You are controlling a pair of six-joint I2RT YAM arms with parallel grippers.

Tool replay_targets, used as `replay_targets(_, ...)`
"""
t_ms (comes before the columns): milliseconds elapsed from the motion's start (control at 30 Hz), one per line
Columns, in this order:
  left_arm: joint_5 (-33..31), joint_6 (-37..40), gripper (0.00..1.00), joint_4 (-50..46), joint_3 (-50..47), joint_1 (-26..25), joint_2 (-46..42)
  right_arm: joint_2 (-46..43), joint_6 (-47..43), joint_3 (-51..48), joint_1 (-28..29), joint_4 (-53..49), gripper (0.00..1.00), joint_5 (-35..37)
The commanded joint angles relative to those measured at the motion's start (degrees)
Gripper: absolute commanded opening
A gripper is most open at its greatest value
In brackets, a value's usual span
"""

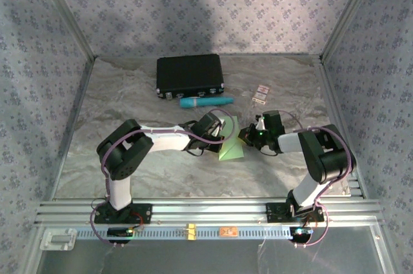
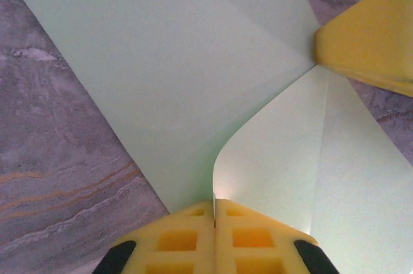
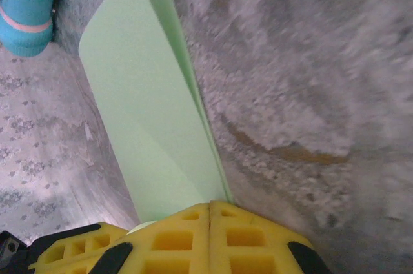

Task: Fold a paper plane with a square sheet of paper (pick it up from the middle)
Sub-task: Fold the triangle a second time at the center of the table.

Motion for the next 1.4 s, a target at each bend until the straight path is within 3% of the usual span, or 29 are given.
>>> replay_targets(0,-1.0,1.1,0.00,-5.5,-1.5,0.3,-0.1,-2.5,-1.3,0.2,-1.8,-3.0,0.05,0.7)
replay_targets(200,-1.0,1.0,0.00,-5.5,-1.3,0.3,0.0,-7.2,-1.0,2.3,0.6,-6.1,0.06,-0.3)
replay_targets(533,-1.0,1.2,0.00,-5.7,-1.3,0.3,-0.1,-7.1,2.9,-0.1,9.0,-4.5,0.06,1.5)
replay_targets(800,-0.9,1.1,0.00,-5.7,-1.3,0.3,0.1,-3.4,3.0,-1.3,9.7,-2.0,0.05,0.4)
replay_targets(1033,-1.2,0.9,0.01,-5.5,-0.7,0.4,-0.4,-1.4,-0.1,-4.4,9.3,-4.8,0.04,3.6)
replay_targets(1367,-5.9,-0.6,0.12,-10.8,3.4,1.5,-1.7,-1.8,-1.7,-5.3,8.4,-6.3,0.04,4.4)
